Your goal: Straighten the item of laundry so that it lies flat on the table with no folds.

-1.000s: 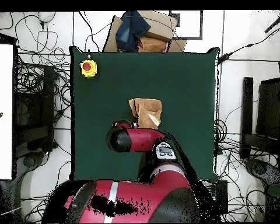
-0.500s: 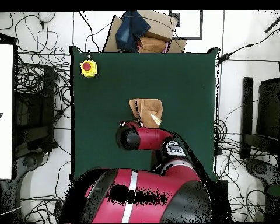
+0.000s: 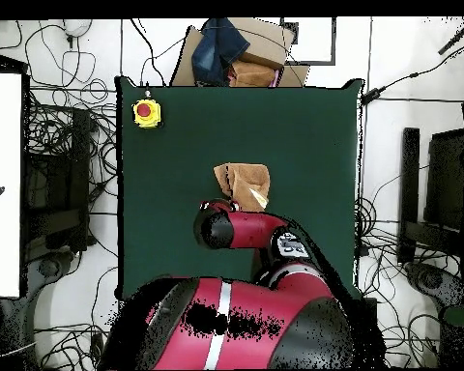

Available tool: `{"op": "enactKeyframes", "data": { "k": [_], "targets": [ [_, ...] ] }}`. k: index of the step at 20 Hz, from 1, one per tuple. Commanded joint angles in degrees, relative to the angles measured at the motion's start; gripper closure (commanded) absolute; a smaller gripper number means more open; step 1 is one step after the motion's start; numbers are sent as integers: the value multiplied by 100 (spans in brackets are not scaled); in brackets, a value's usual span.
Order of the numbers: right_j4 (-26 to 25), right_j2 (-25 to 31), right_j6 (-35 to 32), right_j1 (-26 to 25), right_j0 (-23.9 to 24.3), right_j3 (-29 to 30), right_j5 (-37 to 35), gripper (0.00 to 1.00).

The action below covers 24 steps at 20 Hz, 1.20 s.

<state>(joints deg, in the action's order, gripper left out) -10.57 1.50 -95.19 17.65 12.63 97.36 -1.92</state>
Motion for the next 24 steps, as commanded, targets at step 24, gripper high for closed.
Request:
{"op": "enactKeyframes", "data": {
  "k": [24],
  "targets": [
    [-372, 474, -97, 326, 116, -302, -610, 0]
  ]
}}
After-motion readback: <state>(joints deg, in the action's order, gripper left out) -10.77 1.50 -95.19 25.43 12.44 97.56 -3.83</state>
